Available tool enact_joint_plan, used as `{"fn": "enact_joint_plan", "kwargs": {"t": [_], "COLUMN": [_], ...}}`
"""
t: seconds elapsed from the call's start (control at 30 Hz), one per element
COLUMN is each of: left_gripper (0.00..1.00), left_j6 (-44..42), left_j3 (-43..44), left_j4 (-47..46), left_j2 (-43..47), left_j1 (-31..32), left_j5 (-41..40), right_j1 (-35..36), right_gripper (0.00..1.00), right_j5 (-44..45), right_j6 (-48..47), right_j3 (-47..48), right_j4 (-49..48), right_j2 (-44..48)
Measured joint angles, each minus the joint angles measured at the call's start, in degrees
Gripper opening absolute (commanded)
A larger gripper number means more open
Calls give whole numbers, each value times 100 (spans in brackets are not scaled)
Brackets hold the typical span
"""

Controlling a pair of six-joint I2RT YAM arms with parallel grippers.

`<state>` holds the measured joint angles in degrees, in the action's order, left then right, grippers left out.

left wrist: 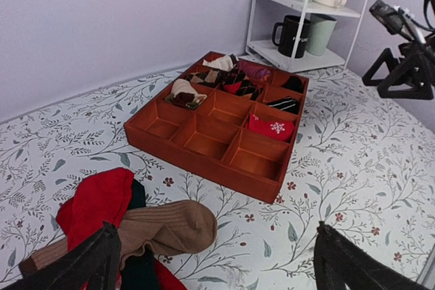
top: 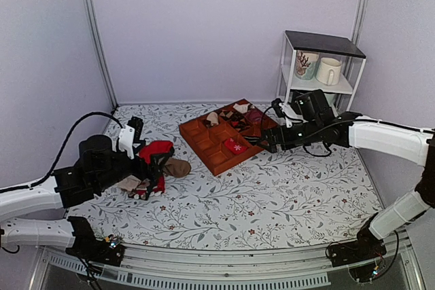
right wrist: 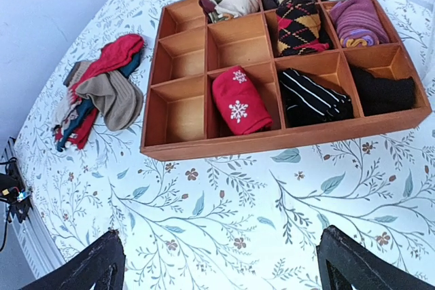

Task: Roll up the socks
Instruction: Reset both arms

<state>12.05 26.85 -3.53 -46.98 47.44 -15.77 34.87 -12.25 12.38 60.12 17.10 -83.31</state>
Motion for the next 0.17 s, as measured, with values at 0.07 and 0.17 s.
{"fn": "enact_joint_plan", "kwargs": {"t": [0.07,0.17], "left_gripper": [100,100], "left_j6": [48,114], "left_j3": [0,-2], "left_j4": [4,26], "left_j2": [59,74], "left_j1": [-11,-22], "left_j5": [15,31], "right_j1": [-2,0], "right_gripper": [100,100], "right_j5": [15,94], "right_j6": [59,142], "right_j3": [-177,-234], "right_j4": [-74,-179], "right_j2": [232,297]}}
